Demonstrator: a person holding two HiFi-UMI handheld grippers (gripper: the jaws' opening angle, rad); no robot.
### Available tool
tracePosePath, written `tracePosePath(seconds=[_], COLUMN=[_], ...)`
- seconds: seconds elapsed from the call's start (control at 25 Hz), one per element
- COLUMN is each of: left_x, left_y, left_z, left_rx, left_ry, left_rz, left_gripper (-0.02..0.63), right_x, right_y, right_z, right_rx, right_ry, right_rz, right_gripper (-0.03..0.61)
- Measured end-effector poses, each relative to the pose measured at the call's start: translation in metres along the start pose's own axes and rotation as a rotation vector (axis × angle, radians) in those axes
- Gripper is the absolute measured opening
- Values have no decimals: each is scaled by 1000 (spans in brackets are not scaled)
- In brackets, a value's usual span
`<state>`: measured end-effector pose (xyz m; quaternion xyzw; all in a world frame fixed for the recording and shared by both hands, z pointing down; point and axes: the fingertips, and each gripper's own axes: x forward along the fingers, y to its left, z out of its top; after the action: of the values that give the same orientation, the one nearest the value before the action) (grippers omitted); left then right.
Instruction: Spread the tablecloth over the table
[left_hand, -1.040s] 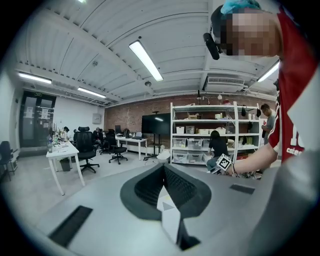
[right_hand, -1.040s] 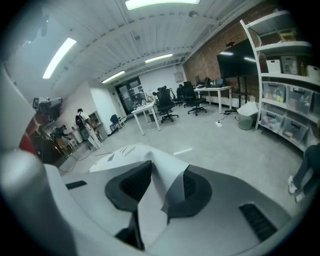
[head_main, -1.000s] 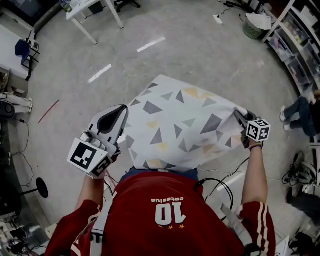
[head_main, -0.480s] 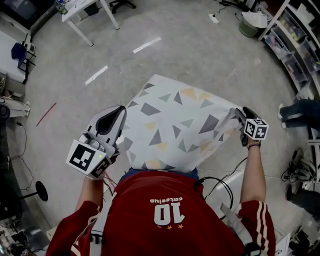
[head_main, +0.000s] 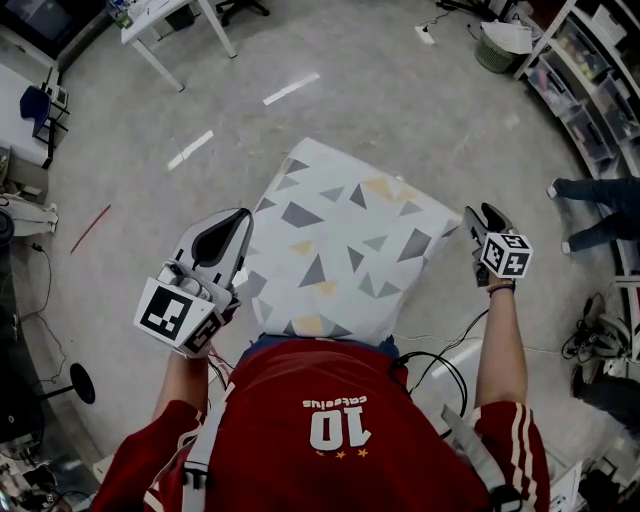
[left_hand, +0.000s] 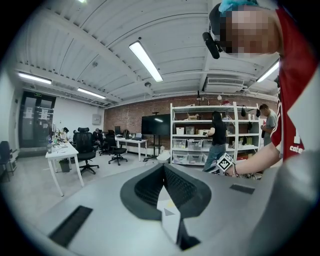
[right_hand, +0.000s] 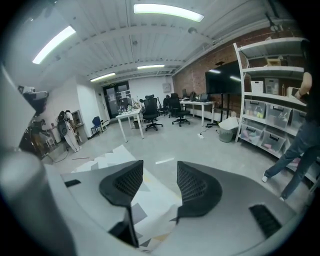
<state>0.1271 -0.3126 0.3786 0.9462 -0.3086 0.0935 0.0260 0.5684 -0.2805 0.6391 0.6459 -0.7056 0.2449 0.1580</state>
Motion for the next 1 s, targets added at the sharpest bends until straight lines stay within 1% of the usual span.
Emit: tracePosePath(seconds=[0.24, 0.36, 0.52, 0.72, 0.88, 1.0], left_x=[-15, -24, -38, -52, -58, -61], left_y=[9, 12, 20, 23, 25, 22], left_z=[1, 3, 10, 21, 28, 35], left_rx=[-8, -2, -13, 2, 2, 24], left_ry=[-23, -40, -70, -96, -130, -149], left_rz=[16, 8, -1, -24, -53, -73], left_gripper=[6, 6, 6, 6, 6, 6], right_x=[-18, -35, -65, -102, -127, -146], right_y=[35, 65, 115, 173, 222, 261], right_z=[26, 44, 72, 103, 130, 150], right_rx=[9, 8, -2, -3, -6, -29], right_ry=[-108, -172, -256, -356, -440, -505], right_rz=[-80, -93, -104, -98, -77, -50], right_gripper=[206, 206, 200, 159, 122, 91])
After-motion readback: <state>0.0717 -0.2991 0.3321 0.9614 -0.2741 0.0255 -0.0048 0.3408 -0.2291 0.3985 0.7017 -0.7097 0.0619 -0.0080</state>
